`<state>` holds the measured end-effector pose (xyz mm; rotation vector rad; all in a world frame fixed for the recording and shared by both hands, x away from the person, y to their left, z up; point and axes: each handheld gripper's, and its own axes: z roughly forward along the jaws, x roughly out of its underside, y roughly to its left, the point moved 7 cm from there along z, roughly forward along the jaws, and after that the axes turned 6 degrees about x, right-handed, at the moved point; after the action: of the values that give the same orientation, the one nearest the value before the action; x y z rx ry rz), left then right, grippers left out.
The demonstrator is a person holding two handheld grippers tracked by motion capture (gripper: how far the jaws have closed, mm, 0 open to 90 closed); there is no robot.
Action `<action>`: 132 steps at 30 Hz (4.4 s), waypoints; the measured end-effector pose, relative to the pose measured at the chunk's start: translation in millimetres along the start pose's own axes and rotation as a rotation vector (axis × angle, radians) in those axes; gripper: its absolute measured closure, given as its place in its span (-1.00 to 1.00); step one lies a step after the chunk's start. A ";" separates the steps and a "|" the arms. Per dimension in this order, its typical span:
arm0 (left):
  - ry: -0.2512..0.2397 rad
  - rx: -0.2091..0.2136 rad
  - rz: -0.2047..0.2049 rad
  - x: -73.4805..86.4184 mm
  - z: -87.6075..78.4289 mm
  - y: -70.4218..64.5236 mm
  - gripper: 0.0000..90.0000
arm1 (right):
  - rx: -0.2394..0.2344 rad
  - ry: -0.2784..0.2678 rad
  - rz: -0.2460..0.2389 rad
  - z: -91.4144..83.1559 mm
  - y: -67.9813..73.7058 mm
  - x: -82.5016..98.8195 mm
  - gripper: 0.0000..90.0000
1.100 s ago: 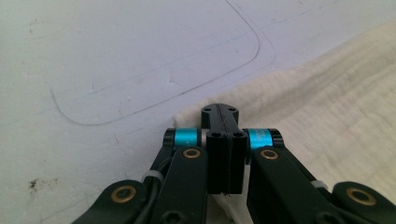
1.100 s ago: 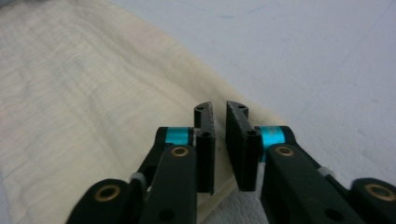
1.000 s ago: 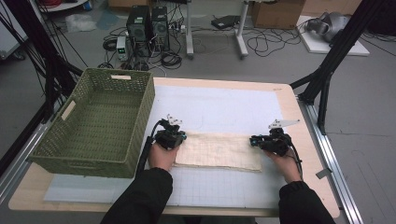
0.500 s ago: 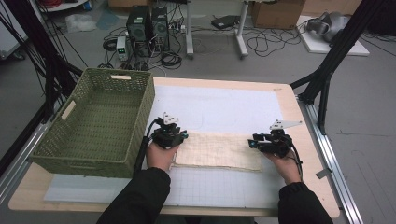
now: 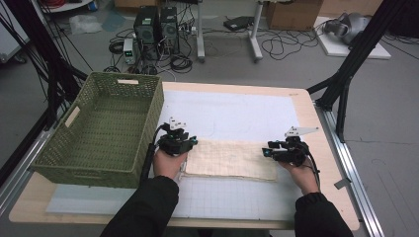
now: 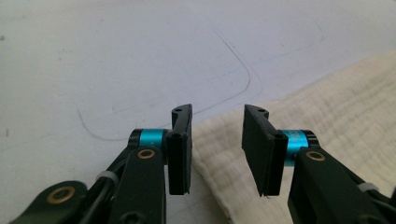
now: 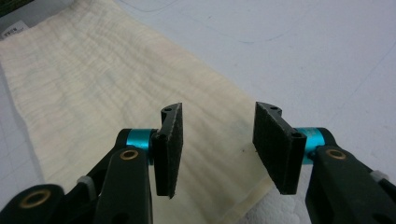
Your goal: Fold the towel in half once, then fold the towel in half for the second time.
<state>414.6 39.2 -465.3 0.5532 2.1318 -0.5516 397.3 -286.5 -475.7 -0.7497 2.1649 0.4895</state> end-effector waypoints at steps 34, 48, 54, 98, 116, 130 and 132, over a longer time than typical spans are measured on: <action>0.138 0.027 -0.016 7.3 27.9 15.1 0.86 | 0.006 0.140 0.000 22.0 -30.6 -2.5 0.61; -0.058 0.013 -0.039 -19.0 7.3 19.2 0.93 | -0.006 0.037 0.002 2.9 -33.4 -29.7 0.92; -0.081 0.020 0.003 -13.6 -2.9 11.1 0.93 | -0.025 0.019 -0.031 -1.2 -23.7 -26.0 0.92; 0.042 0.146 0.013 53.1 -34.2 -21.2 0.88 | -0.128 0.024 -0.115 -22.4 33.5 -5.0 0.60; -0.003 0.167 0.085 4.1 -25.0 -51.5 0.67 | -0.129 0.091 -0.150 1.9 47.8 24.2 0.84; 0.161 0.095 0.161 42.6 -9.3 -41.5 0.64 | -0.094 0.080 -0.154 -13.4 35.7 35.6 0.78; 0.149 0.093 0.172 45.0 -12.9 -40.3 0.61 | -0.088 0.070 -0.139 -16.1 31.3 37.7 0.76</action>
<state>359.4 22.5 -487.4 0.8446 2.1795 -0.5283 348.3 -285.2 -491.8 -0.9715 2.1484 0.4953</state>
